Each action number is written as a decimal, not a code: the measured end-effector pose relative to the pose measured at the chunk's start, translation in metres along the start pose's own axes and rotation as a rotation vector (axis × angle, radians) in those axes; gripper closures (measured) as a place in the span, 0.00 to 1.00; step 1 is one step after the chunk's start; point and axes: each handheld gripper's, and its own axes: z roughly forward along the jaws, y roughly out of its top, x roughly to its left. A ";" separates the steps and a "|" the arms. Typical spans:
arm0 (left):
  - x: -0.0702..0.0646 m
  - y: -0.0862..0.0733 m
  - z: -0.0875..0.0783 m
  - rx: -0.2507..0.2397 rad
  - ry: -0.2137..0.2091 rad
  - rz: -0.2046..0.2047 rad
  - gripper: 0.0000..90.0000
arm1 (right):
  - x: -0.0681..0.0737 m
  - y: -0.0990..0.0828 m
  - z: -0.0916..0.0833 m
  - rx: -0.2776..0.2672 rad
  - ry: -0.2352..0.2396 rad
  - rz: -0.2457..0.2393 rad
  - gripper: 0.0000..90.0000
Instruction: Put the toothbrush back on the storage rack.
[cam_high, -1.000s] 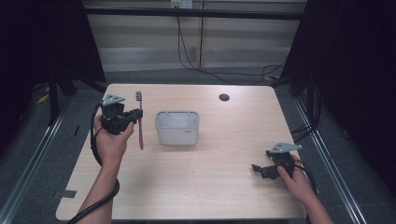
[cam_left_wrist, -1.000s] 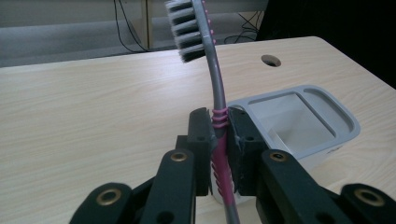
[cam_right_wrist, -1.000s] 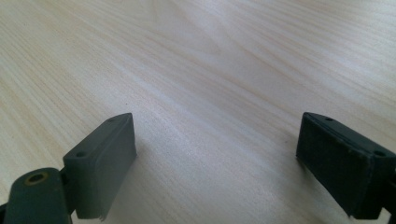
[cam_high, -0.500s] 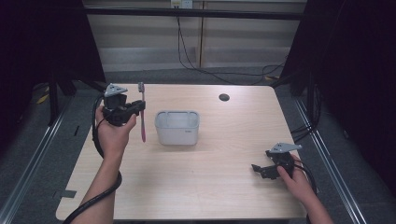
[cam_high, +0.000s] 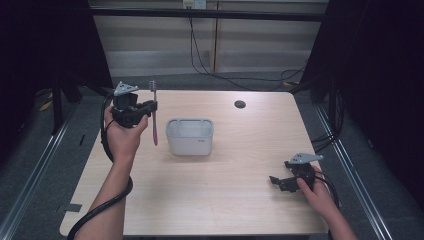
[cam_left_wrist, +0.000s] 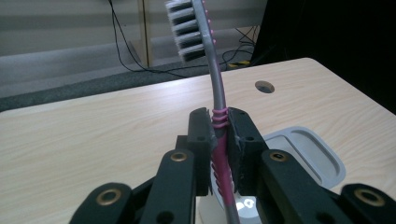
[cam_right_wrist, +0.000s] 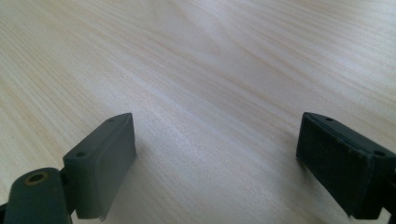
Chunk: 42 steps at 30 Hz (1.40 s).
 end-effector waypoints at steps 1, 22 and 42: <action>0.000 0.001 0.000 -0.001 0.001 0.003 0.90 | 0.000 0.000 0.000 0.000 0.000 0.000 0.13; 0.001 0.016 0.007 -0.014 -0.017 -0.019 0.90 | 0.000 0.000 0.000 0.000 0.000 0.000 0.13; -0.005 0.028 0.021 -0.033 -0.023 -0.020 0.90 | 0.000 0.000 0.000 0.000 0.000 -0.001 0.13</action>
